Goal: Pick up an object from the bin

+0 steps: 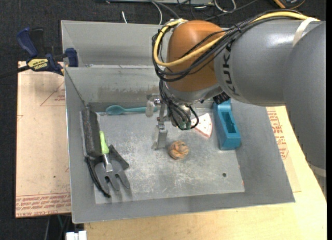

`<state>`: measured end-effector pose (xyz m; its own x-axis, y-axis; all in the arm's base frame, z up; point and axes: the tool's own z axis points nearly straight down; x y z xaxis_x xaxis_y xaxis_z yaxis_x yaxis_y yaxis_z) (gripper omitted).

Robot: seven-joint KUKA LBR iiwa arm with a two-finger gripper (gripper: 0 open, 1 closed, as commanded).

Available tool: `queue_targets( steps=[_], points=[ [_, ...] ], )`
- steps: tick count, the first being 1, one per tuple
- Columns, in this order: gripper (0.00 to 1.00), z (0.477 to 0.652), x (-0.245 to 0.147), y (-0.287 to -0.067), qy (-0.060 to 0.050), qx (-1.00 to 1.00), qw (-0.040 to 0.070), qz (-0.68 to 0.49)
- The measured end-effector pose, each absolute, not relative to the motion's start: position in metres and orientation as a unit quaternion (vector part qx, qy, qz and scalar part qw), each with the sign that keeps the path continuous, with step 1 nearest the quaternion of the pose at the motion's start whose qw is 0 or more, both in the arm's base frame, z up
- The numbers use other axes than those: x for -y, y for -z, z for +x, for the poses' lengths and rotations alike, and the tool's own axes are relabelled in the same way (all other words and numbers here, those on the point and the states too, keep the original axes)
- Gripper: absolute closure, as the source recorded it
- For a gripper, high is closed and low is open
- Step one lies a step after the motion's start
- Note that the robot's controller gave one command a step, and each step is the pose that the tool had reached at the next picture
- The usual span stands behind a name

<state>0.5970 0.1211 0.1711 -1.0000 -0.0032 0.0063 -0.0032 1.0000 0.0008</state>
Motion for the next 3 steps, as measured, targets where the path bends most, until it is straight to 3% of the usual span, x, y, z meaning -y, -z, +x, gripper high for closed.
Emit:
queue_targets(
  steps=[1, 2, 3],
  points=[
    [0.0, 0.598, -0.12, -0.176, 0.001, 1.0, 0.0, 0.0],
    [0.0, 0.576, -0.052, -0.154, 0.001, 1.0, 0.0, -0.025],
    [0.0, 0.574, -0.033, -0.156, 0.0, 1.0, 0.002, -0.03]
  ],
)
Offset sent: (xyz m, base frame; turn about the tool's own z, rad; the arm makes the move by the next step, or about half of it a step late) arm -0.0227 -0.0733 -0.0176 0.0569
